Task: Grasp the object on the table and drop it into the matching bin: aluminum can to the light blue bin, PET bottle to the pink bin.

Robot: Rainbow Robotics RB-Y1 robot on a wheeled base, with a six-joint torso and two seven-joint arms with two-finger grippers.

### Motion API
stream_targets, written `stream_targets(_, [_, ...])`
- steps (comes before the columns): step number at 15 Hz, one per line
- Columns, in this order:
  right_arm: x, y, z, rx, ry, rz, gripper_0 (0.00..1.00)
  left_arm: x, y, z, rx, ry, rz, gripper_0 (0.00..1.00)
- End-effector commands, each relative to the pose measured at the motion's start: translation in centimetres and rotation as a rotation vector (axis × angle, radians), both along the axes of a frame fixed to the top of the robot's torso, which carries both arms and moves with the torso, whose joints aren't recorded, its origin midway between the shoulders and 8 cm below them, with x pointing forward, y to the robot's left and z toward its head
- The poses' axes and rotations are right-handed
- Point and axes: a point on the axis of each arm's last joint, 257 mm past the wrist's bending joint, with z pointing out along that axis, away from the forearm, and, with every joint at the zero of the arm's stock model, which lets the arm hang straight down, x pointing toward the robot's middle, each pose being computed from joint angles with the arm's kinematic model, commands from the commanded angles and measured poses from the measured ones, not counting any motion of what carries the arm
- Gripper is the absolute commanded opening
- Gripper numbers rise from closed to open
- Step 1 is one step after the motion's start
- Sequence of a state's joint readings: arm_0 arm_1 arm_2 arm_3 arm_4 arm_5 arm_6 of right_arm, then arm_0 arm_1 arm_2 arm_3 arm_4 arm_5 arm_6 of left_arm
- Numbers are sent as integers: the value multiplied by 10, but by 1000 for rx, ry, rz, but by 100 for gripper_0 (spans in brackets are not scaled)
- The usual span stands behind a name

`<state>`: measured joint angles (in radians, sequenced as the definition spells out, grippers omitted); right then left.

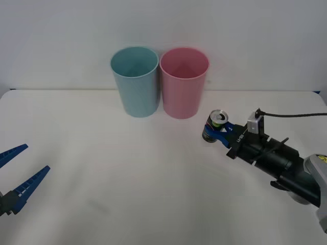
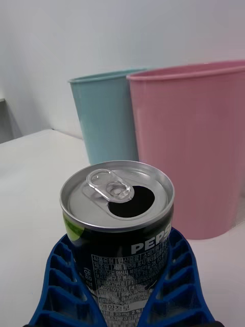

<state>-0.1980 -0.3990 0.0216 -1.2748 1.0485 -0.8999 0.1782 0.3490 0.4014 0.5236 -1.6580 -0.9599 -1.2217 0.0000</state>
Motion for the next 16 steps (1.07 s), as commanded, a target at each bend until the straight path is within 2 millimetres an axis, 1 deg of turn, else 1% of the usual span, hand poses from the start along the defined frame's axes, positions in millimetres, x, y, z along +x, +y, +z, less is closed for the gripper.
stream_targets(1, [-4,-15,35,12,-52,26,0,0,0,0,0,0,0,100])
stream_targets(2, [-4,-18,47,29,-49,32,0,0,0,0,0,0,0,100])
stream_targets(3, [-4,-24,64,47,-51,34,0,0,0,0,0,0,0,100])
stream_targets(5, [-3,-34,88,74,-63,25,0,0,0,0,0,0,0,100])
stream_targets(6, [-3,-39,105,89,-70,24,0,0,0,0,0,0,0,100])
stream_targets(8, [-5,-40,130,99,-78,29,0,0,0,0,0,0,0,100])
stream_targets(10, [-5,-33,159,106,-92,20,0,0,0,0,0,0,0,100])
stream_targets(12, [0,-21,180,118,-84,38,0,0,0,0,0,0,0,100])
stream_targets(14, [10,-5,194,120,-74,50,0,0,0,0,0,0,0,100])
stream_targets(16, [22,17,211,140,-70,52,0,0,0,0,0,0,0,100])
